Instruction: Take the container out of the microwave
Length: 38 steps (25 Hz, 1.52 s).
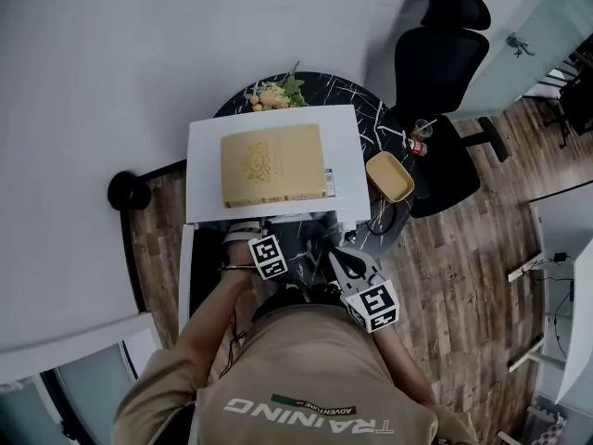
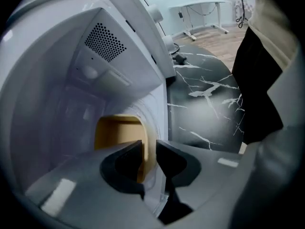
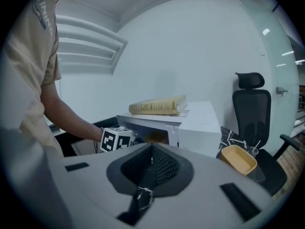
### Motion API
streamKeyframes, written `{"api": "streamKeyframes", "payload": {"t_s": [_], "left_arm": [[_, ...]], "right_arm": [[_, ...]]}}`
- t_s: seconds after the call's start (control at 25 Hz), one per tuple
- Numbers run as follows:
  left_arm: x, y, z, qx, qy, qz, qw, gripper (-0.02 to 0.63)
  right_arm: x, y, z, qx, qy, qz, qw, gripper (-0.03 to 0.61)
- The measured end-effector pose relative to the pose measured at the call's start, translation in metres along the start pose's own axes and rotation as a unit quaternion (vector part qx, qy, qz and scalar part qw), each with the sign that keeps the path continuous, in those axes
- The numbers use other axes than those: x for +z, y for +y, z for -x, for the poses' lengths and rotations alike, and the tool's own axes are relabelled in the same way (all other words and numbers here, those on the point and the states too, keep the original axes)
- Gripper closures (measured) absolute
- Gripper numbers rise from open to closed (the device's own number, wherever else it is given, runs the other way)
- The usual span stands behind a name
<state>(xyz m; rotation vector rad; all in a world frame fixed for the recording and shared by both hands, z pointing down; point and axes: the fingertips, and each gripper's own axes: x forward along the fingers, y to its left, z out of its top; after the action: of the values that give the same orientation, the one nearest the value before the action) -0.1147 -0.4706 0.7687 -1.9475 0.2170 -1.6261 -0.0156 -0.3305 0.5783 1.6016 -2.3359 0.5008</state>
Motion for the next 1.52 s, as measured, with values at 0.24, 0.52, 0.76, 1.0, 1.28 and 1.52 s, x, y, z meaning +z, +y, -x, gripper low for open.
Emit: {"api": "streamKeyframes", "payload": {"t_s": [0.24, 0.52, 0.76, 1.0, 1.28, 1.52], "left_arm": [[0.000, -0.001, -0.006, -0.021, 0.006, 0.004, 0.9997, 0.535], [-0.001, 0.002, -0.003, -0.024, -0.001, 0.011, 0.9996, 0.574], [0.000, -0.009, 0.010, -0.040, -0.014, 0.014, 0.9990, 0.588], [0.005, -0.024, 0.029, -0.059, -0.034, 0.017, 0.9976, 0.588], [0.010, -0.041, 0.042, -0.060, -0.031, 0.029, 0.9973, 0.588], [0.026, -0.070, 0.073, -0.058, -0.010, 0.037, 0.9976, 0.588]], "right_arm": [[-0.002, -0.006, 0.004, -0.008, 0.001, -0.003, 1.000, 0.571], [-0.004, -0.002, 0.008, -0.018, 0.004, -0.004, 1.000, 0.571], [-0.007, 0.013, 0.003, -0.021, 0.010, -0.006, 1.000, 0.571], [-0.007, 0.024, -0.002, -0.026, 0.014, -0.002, 1.000, 0.571], [-0.017, 0.034, 0.002, -0.009, 0.013, 0.006, 1.000, 0.571], [-0.018, 0.037, 0.031, 0.023, -0.009, 0.022, 0.999, 0.571]]}}
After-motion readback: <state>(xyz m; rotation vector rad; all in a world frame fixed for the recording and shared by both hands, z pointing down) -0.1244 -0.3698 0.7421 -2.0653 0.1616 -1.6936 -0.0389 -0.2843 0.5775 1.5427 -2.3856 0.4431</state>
